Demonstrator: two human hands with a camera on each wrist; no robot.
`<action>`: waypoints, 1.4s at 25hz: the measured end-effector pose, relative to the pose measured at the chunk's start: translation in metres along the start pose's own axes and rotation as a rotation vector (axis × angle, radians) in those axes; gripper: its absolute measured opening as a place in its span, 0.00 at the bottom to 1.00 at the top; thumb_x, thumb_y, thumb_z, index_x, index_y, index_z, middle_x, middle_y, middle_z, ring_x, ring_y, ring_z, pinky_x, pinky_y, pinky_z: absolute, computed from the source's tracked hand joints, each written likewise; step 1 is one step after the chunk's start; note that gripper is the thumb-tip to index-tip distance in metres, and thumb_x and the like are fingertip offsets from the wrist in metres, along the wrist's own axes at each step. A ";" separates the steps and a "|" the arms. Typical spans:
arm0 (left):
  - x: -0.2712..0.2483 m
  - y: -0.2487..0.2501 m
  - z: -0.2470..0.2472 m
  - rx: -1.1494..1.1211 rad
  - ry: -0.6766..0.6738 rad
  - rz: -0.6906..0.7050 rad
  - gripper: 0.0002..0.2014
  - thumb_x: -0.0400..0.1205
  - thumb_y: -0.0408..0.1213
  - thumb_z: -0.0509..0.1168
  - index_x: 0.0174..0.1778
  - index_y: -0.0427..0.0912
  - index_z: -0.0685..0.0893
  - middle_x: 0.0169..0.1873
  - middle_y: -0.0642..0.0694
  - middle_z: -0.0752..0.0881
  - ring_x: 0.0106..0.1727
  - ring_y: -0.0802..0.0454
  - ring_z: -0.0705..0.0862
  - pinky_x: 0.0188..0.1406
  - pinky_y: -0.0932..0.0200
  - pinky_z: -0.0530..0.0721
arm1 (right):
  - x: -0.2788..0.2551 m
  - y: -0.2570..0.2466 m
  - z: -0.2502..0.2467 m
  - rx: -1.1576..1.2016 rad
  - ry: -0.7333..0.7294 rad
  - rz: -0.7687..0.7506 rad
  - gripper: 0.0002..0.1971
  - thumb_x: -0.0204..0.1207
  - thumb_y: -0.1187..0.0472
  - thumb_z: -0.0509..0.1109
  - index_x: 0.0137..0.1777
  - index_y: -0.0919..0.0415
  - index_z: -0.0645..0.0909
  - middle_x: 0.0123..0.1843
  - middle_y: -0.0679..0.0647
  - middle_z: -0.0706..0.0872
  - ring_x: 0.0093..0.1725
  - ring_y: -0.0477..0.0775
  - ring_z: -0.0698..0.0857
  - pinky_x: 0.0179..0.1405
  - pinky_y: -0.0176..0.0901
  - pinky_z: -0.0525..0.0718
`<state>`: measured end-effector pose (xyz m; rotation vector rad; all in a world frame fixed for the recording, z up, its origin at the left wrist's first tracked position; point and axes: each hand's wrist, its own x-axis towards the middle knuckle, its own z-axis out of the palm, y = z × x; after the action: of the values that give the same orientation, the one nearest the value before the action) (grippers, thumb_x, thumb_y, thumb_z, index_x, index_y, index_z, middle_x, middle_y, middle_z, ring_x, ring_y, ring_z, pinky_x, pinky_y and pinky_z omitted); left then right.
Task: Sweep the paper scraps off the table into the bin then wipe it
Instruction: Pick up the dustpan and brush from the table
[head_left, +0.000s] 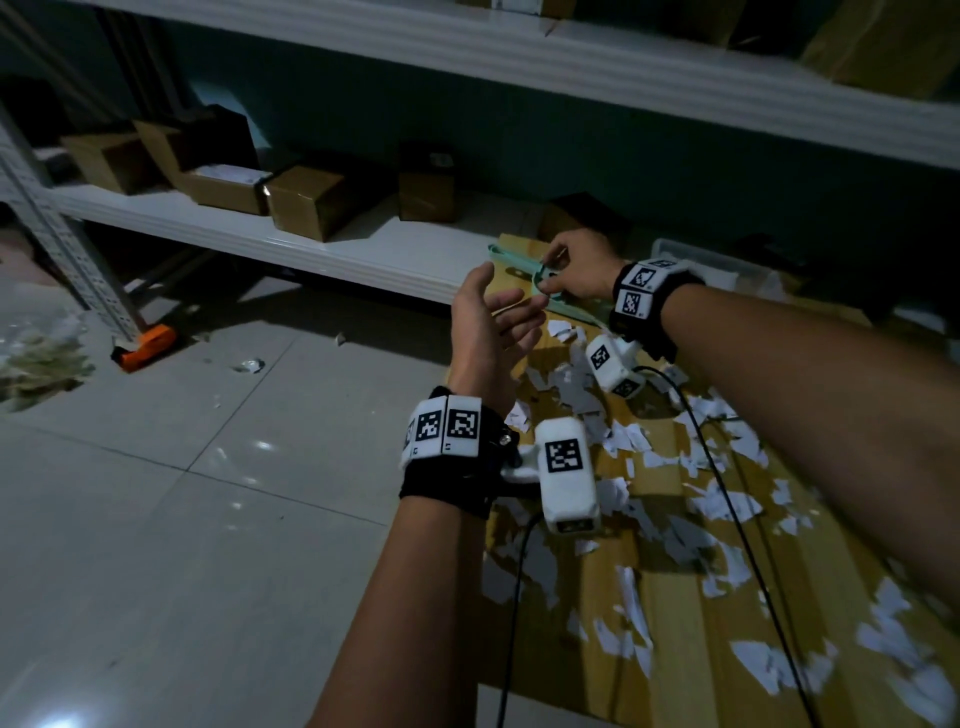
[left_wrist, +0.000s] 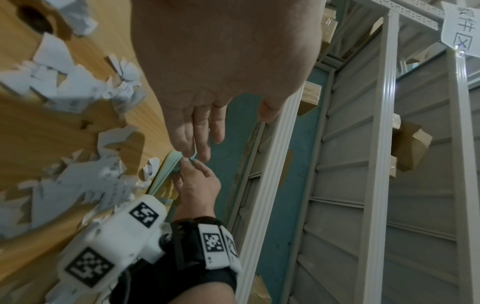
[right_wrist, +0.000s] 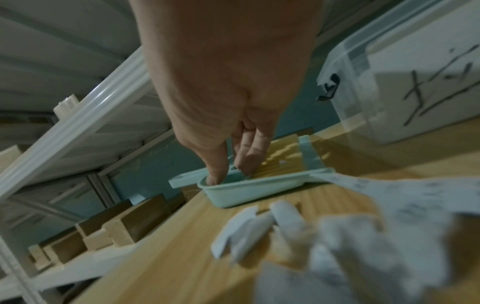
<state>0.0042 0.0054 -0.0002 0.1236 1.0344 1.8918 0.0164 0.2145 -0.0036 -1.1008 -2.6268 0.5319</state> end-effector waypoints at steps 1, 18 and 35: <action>-0.002 -0.001 0.001 -0.002 -0.002 0.002 0.21 0.85 0.54 0.58 0.55 0.36 0.80 0.57 0.32 0.89 0.63 0.38 0.86 0.69 0.45 0.80 | -0.002 0.000 0.000 -0.002 0.015 -0.008 0.19 0.66 0.62 0.84 0.57 0.60 0.85 0.58 0.56 0.87 0.52 0.51 0.85 0.43 0.41 0.83; -0.027 -0.016 0.010 0.014 -0.012 0.021 0.24 0.85 0.55 0.57 0.60 0.35 0.81 0.54 0.34 0.90 0.62 0.39 0.86 0.68 0.47 0.80 | -0.031 0.011 0.001 0.032 0.052 -0.017 0.20 0.65 0.71 0.82 0.56 0.61 0.85 0.54 0.57 0.89 0.54 0.55 0.87 0.53 0.47 0.87; -0.033 -0.012 0.007 -0.023 0.095 -0.095 0.18 0.84 0.51 0.59 0.42 0.39 0.79 0.46 0.36 0.83 0.46 0.45 0.77 0.41 0.56 0.74 | -0.073 -0.004 -0.045 0.020 0.164 -0.239 0.14 0.74 0.70 0.74 0.59 0.63 0.87 0.55 0.58 0.89 0.49 0.48 0.85 0.42 0.35 0.79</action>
<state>0.0338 -0.0138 0.0065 -0.0287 1.0635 1.8370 0.0797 0.1693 0.0326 -0.7739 -2.5553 0.3982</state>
